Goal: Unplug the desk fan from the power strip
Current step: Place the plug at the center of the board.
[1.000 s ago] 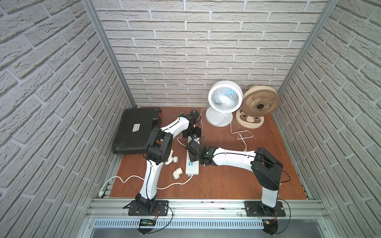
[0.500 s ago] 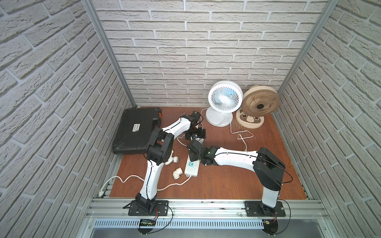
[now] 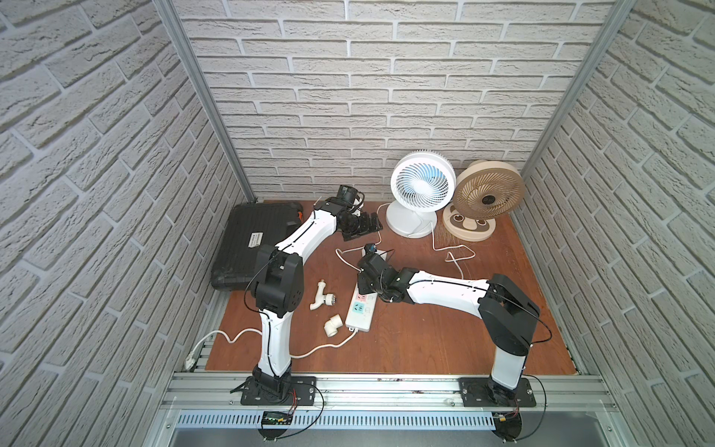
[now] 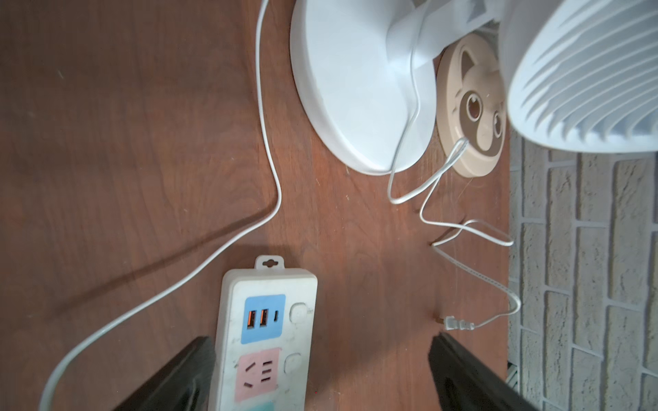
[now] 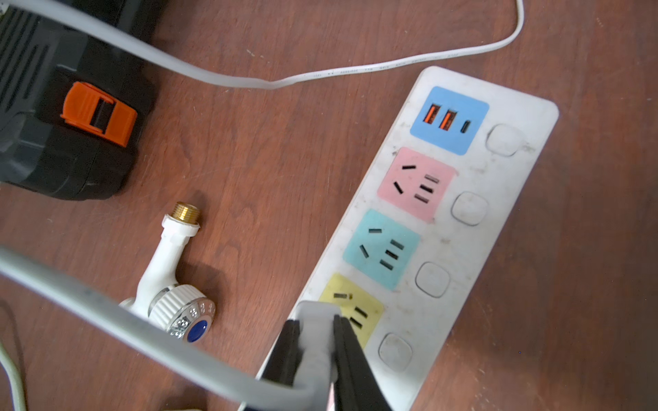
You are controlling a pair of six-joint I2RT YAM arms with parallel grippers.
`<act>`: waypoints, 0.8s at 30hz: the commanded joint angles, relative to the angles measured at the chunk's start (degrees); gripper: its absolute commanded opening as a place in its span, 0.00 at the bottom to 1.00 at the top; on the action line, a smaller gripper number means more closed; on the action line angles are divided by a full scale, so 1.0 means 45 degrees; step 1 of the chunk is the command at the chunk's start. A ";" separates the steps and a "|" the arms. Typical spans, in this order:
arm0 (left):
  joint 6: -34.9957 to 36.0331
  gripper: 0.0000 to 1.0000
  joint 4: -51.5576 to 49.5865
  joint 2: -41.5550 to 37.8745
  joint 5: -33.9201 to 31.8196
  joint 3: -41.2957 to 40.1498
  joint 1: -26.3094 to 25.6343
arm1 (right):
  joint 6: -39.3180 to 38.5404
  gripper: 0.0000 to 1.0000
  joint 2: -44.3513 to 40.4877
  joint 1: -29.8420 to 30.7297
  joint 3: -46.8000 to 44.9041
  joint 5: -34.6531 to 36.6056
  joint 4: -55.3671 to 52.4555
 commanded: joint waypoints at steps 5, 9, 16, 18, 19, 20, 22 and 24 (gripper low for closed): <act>-0.0312 0.98 0.1476 -0.2006 0.0801 -0.0014 0.0900 | -0.0111 0.03 0.0048 -0.1012 0.1240 -0.0984 0.0589; -0.0179 0.98 0.1995 -0.2968 0.0868 -0.0737 0.1281 | -0.0196 0.03 0.0949 -0.1761 0.2445 -0.1638 0.0502; 0.0362 0.98 0.2722 -0.4846 -0.0048 -0.2895 0.1632 | -0.0423 0.03 0.3484 -0.2892 0.5660 -0.2596 -0.0448; 0.0442 0.98 0.3054 -0.5278 -0.0466 -0.3566 0.1706 | -0.0495 0.03 0.4204 -0.3128 0.6672 -0.2809 -0.0750; 0.0493 0.98 0.3181 -0.5437 -0.0665 -0.3850 0.1742 | -0.0551 0.03 0.4604 -0.3230 0.7205 -0.2900 -0.0924; 0.0533 0.98 0.3282 -0.5594 -0.0883 -0.4123 0.1769 | -0.0597 0.03 0.4990 -0.3329 0.7682 -0.2979 -0.1048; 0.0679 0.98 0.3519 -0.5869 -0.1333 -0.4636 0.1801 | -0.0659 0.03 0.5758 -0.3528 0.8726 -0.3157 -0.1318; 0.0836 0.98 0.3825 -0.6177 -0.1838 -0.5217 0.1832 | -0.0684 0.03 0.6517 -0.3700 0.9746 -0.3299 -0.1574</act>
